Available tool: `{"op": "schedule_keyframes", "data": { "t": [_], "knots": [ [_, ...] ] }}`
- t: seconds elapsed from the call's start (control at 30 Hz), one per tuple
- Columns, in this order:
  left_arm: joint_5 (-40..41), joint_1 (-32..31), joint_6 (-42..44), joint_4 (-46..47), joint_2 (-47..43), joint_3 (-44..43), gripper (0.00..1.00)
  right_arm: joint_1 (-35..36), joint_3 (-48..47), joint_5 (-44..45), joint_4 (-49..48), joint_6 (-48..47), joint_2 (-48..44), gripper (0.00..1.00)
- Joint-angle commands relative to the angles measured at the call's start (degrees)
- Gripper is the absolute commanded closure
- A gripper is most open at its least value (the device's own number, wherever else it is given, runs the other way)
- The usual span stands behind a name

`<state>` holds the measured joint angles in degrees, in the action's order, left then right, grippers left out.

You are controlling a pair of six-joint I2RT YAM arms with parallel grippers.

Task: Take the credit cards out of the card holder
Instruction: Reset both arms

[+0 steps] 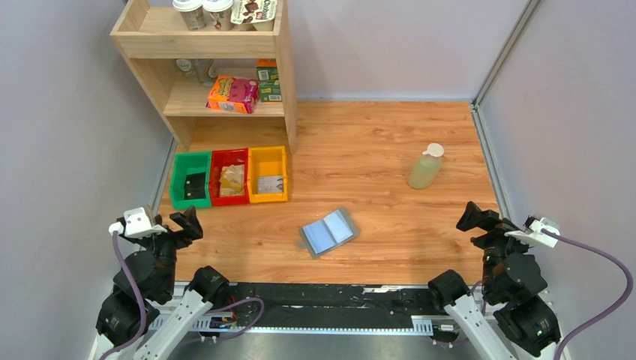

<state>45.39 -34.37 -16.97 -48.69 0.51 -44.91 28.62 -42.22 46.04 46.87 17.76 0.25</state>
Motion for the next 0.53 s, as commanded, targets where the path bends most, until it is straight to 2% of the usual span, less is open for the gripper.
{"op": "schedule_keyframes", "data": {
  "t": [0.0, 0.5],
  "knots": [
    [1.37, 0.09, 0.80, -0.36, -2.54, 0.17, 0.08, -0.06, 0.20, 1.07, -0.29, -0.27, -3.85, 0.00],
    [1.28, 0.09, 1.06, 0.08, -2.54, 0.61, 0.08, -0.15, 0.20, 0.80, -0.20, -0.27, -3.94, 0.00]
  ]
}}
